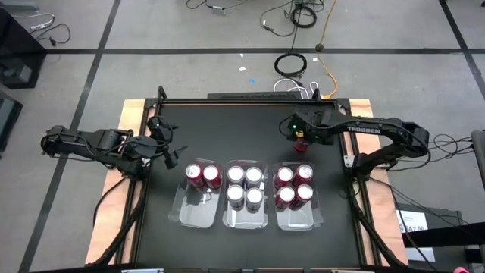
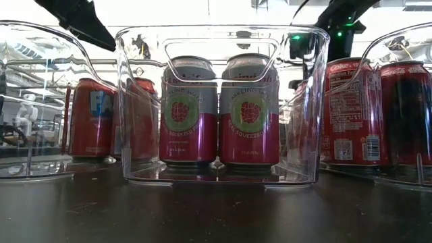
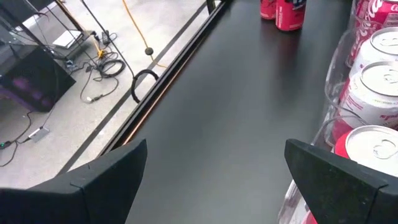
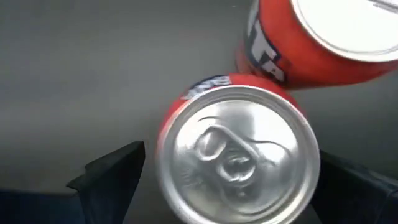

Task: Sort soda cans
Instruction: Put the orange soda can into the left transparent bin

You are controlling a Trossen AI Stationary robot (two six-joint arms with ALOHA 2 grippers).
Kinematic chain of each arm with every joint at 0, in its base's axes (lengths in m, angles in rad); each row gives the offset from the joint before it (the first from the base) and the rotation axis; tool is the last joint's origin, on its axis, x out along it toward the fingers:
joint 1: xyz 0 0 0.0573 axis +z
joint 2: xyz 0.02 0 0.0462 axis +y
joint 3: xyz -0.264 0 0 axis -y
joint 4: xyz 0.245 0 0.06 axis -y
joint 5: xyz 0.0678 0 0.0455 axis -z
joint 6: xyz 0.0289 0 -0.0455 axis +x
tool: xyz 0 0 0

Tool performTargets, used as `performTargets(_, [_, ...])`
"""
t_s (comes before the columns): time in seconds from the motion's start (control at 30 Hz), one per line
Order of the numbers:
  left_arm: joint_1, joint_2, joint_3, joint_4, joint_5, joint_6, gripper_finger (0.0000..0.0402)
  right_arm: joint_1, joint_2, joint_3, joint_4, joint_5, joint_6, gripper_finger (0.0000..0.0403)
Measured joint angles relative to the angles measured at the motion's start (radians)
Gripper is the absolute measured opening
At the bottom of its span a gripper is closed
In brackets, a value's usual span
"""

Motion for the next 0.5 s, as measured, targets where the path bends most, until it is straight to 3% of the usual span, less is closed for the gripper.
performTargets(0.27, [0.000, 0.000, 0.000, 0.000, -0.007, -0.002, 0.0388, -0.023, 0.000, -0.017, -0.012, 0.037, -0.005, 0.0385])
performTargets(0.5, [0.000, 0.000, 0.000, 0.000, -0.007, -0.002, 0.0388, -0.023, 0.000, -0.016, -0.011, 0.036, -0.022, 0.0294])
